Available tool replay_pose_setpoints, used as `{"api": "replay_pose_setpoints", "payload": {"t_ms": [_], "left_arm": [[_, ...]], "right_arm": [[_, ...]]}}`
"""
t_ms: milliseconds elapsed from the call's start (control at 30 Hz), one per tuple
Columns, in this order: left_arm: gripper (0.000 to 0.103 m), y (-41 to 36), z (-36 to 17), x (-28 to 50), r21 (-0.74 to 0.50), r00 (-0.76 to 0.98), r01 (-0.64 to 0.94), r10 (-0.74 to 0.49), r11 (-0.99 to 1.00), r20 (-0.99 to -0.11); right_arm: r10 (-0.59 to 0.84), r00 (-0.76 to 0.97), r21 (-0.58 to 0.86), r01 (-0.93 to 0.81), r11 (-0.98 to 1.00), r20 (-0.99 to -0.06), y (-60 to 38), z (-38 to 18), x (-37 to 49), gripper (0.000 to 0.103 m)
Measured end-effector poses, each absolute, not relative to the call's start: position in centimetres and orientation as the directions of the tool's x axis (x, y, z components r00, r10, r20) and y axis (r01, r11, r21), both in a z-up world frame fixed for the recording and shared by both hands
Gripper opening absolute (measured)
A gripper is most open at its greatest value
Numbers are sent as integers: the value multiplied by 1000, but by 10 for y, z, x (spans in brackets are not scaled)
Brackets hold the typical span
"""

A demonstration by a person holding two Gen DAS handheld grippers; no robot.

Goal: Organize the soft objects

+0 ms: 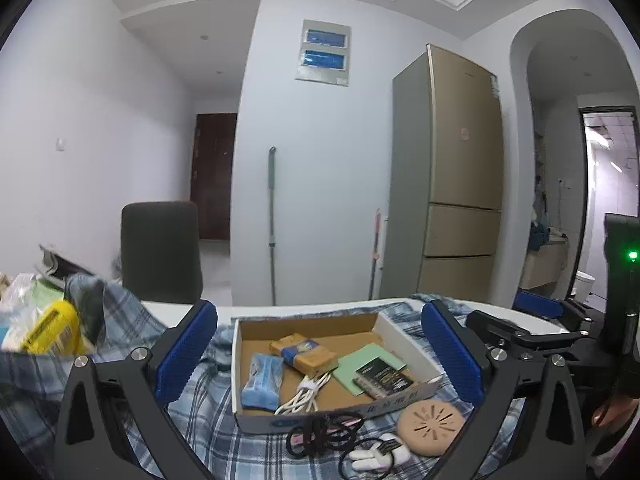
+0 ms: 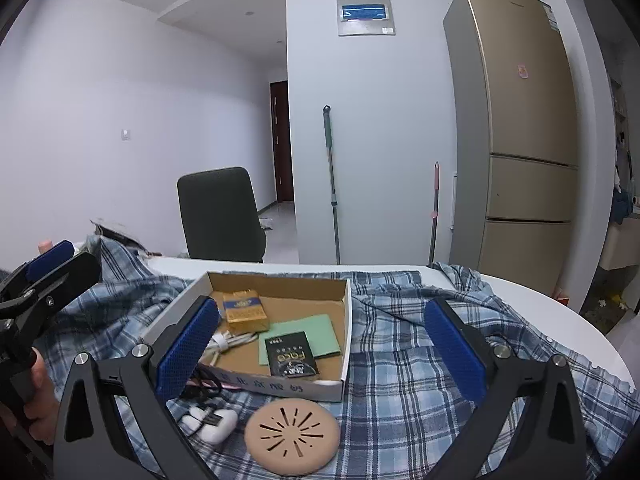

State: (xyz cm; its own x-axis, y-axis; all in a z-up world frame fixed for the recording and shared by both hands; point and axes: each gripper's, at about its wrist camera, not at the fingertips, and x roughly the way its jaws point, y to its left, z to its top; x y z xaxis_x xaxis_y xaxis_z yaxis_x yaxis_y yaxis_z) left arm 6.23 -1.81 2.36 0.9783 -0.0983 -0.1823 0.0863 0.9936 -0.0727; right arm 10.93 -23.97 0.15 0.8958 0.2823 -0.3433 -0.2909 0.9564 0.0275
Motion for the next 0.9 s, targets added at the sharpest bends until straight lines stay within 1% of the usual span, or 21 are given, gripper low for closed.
{"api": "replay_pose_setpoints", "payload": {"t_ms": [133, 267, 367, 667, 767, 900], "left_arm": [[103, -23, 12, 66, -32, 974, 73, -78, 997, -211], [103, -29, 6, 66, -5, 972, 89, -87, 996, -218], [103, -29, 6, 65, 4, 973, 86, -83, 996, -217], [103, -18, 5, 73, -49, 965, 75, -85, 996, -249], [103, -18, 4, 76, -51, 960, 74, -85, 996, -266], [103, -18, 4, 76, -47, 961, 73, -83, 996, -263]], "right_arm": [[280, 887, 20, -294, 956, -367, -240, -9, 112, 103], [281, 892, 27, -290, 957, -353, -242, -8, 110, 103], [281, 888, 27, -291, 956, -363, -242, -9, 110, 103], [279, 881, 30, -291, 956, -382, -241, -12, 111, 103], [278, 879, 30, -289, 957, -388, -241, -12, 112, 103], [275, 878, 34, -285, 958, -392, -242, -13, 112, 103]]}}
